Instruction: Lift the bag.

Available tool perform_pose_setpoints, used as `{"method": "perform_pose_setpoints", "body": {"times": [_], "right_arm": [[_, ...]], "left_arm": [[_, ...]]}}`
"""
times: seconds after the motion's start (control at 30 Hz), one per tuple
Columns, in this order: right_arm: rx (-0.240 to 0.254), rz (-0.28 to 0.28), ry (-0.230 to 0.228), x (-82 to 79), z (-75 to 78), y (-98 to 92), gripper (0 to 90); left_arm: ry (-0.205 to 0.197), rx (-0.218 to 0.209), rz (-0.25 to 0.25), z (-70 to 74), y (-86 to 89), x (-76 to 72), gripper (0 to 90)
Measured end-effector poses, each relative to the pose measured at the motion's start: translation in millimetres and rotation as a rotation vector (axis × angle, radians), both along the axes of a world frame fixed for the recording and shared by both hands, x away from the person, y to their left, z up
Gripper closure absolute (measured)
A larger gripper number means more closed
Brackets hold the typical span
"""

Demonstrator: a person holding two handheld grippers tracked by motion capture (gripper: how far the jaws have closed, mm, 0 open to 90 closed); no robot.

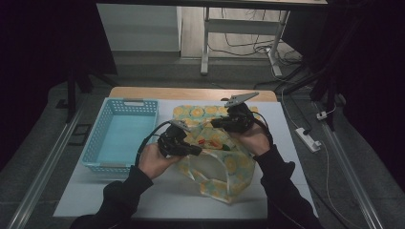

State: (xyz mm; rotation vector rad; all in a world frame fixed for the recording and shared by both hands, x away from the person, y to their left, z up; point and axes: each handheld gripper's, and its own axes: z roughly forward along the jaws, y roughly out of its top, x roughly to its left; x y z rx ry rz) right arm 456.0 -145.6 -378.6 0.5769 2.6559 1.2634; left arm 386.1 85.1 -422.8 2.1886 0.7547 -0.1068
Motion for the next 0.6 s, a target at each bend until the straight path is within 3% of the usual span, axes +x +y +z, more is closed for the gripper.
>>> {"method": "perform_pose_setpoints", "body": {"times": [0.3,0.6], "right_arm": [[0.008,0.006,-0.006,1.4,12.6,-1.3,89.6],[0.011,0.023,-0.013,-0.4,28.3,2.3,89.6]], "left_arm": [[0.005,-0.035,0.000,27.7,7.4,17.9,89.4],[-0.004,-0.044,-0.001,53.0,12.6,29.2,89.3]]}}
